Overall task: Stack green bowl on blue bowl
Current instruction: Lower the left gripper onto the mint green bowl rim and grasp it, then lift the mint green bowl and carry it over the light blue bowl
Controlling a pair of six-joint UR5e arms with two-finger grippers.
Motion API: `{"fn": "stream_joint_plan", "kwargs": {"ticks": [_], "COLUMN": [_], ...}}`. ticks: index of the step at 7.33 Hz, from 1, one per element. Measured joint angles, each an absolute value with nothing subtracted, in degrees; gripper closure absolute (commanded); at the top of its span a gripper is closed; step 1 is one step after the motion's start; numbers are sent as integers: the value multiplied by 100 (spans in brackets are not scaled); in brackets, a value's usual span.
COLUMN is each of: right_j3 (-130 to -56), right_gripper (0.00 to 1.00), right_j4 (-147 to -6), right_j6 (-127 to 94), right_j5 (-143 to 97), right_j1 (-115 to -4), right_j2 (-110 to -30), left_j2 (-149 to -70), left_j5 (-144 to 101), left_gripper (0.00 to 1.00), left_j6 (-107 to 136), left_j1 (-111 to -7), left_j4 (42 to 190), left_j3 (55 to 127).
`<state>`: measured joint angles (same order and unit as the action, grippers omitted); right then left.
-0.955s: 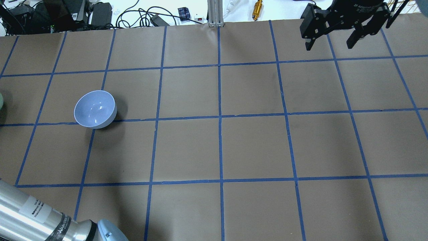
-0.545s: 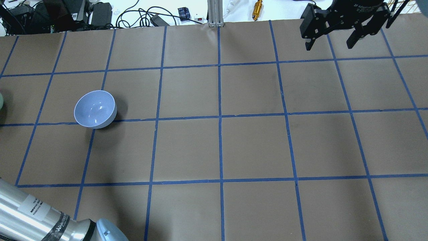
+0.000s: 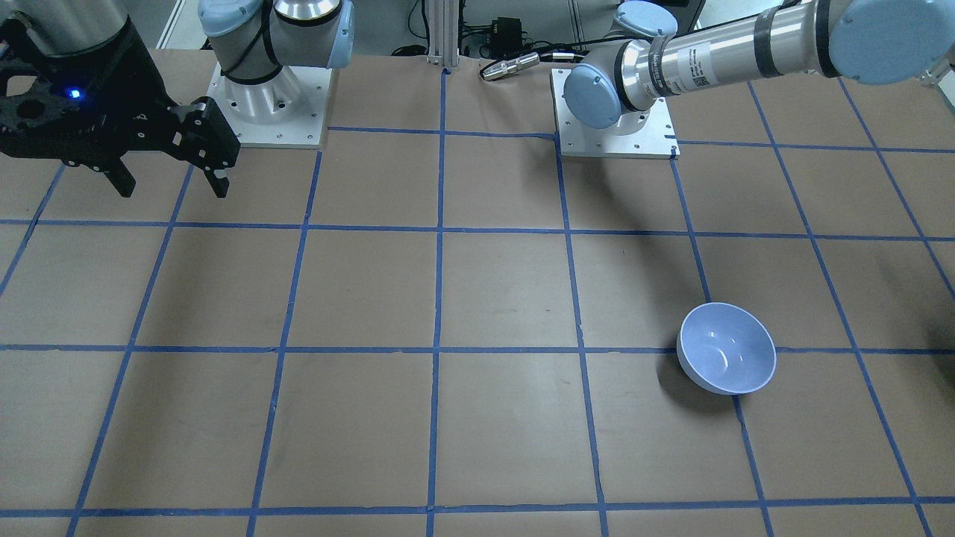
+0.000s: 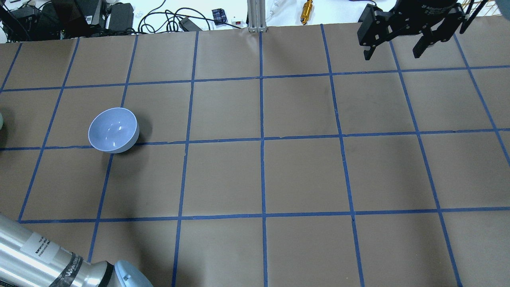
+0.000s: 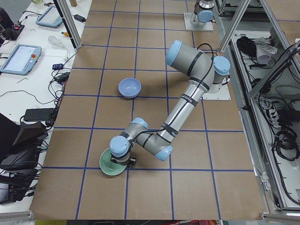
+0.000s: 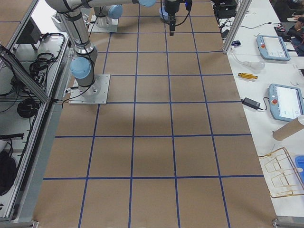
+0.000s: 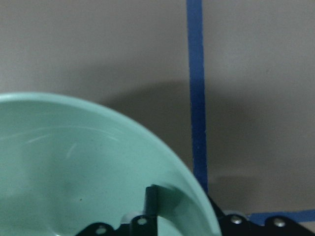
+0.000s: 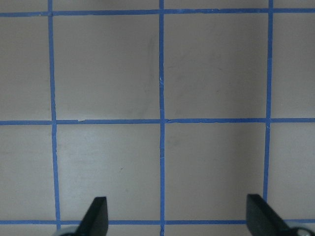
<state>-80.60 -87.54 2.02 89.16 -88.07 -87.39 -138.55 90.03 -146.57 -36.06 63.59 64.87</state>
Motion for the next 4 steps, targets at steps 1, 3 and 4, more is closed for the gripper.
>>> {"fn": "stream_joint_plan", "kwargs": {"ticks": [1, 3, 4], "right_j3": [-8059, -8060, -8060], "right_gripper": [0, 0, 0], "right_j4": [-8754, -8754, -8754], "right_j6": [202, 202, 200], "right_j5": [8914, 8912, 8912], "right_j1": [-8807, -8807, -8807], "right_j2": [-8739, -8737, -8737], "left_j2": [-13753, -13310, -12966], "left_j5": [8985, 8957, 8958], "left_gripper": [100, 100, 100], "left_j6": [-14530, -14019, -13724], "left_j1": [-3618, -3779, -3966], "left_j4": [6387, 6467, 6616], "left_j3": [6527, 6678, 6824]}}
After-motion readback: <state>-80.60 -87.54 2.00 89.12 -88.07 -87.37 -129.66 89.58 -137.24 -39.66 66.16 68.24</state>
